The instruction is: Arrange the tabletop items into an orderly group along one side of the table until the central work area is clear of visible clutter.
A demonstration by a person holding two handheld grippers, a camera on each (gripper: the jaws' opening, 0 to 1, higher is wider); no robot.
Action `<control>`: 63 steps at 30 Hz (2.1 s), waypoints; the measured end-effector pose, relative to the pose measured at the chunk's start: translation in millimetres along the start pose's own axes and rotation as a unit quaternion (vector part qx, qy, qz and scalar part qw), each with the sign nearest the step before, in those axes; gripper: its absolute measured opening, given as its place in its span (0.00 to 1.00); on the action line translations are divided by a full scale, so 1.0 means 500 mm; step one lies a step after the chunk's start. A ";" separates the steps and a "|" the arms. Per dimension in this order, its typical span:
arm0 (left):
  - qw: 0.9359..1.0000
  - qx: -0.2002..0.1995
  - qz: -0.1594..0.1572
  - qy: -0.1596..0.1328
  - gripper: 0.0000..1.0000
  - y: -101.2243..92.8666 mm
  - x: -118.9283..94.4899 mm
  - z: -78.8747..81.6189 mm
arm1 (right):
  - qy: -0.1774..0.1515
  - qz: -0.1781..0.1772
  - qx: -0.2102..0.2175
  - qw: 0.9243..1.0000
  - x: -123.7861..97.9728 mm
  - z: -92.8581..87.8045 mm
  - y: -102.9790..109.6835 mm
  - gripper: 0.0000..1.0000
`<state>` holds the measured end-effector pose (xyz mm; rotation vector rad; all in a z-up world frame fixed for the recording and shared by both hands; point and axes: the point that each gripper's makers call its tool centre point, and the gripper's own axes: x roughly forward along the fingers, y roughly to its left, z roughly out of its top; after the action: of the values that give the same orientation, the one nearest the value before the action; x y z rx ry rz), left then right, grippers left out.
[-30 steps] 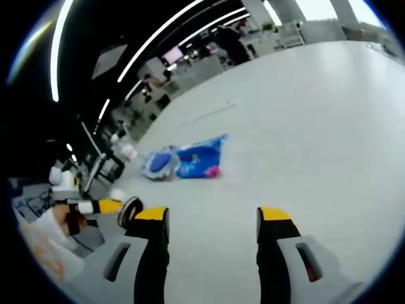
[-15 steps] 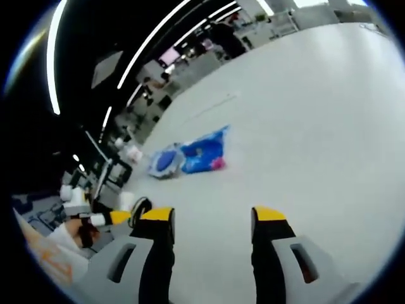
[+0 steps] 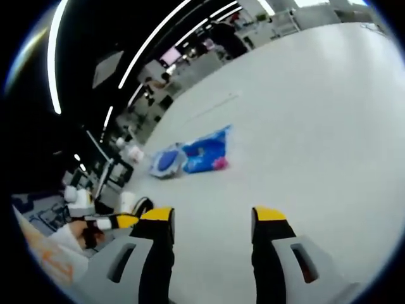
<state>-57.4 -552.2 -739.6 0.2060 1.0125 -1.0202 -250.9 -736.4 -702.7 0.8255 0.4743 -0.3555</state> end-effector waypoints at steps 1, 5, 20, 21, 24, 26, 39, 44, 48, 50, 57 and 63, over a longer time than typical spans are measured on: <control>1.000 -0.001 0.002 0.002 0.56 0.001 0.003 -0.004 | 0.000 -0.001 0.001 1.000 -0.002 0.000 -0.003 0.47; 1.000 0.012 0.004 0.014 0.55 -0.001 0.013 -0.019 | -0.006 -0.007 0.014 1.000 -0.010 0.004 -0.018 0.47; 0.999 0.047 0.000 0.023 0.41 0.003 0.028 -0.041 | -0.006 -0.009 0.021 1.000 -0.015 -0.009 -0.020 0.46; 0.999 0.045 0.001 0.026 0.38 0.005 0.029 -0.044 | -0.007 -0.009 0.021 1.000 -0.014 -0.010 -0.019 0.46; 0.996 0.081 0.007 0.021 0.28 0.015 0.037 -0.045 | -0.005 -0.009 0.022 1.000 -0.014 -0.015 -0.018 0.45; 0.997 0.073 0.004 0.029 0.24 0.005 0.027 -0.058 | -0.005 -0.008 0.022 1.000 -0.014 -0.018 -0.016 0.45; 0.999 -0.014 -0.026 0.013 0.09 0.005 0.029 -0.051 | -0.012 -0.017 0.034 0.999 -0.025 -0.018 -0.023 0.42; 0.999 -0.030 -0.035 -0.007 0.08 0.002 0.016 -0.027 | -0.016 -0.018 0.036 0.999 -0.023 -0.011 -0.020 0.42; 0.998 -0.034 -0.041 -0.024 0.08 -0.004 0.006 -0.005 | -0.013 -0.015 0.034 0.999 -0.017 -0.012 -0.015 0.42; 0.997 -0.037 -0.049 -0.043 0.08 -0.012 0.000 0.011 | -0.010 -0.013 0.032 0.999 -0.015 -0.015 -0.011 0.42; 0.994 -0.041 -0.069 -0.077 0.07 -0.033 -0.024 0.043 | -0.005 -0.012 0.030 0.999 -0.014 -0.018 -0.010 0.42; 0.987 -0.062 -0.101 -0.106 0.07 -0.060 -0.044 0.085 | -0.006 -0.011 0.032 0.999 -0.015 -0.016 -0.012 0.41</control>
<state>-58.4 -579.7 -690.2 -0.1080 0.9115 -1.1325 -261.9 -733.3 -706.9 0.8794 0.4641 -0.3974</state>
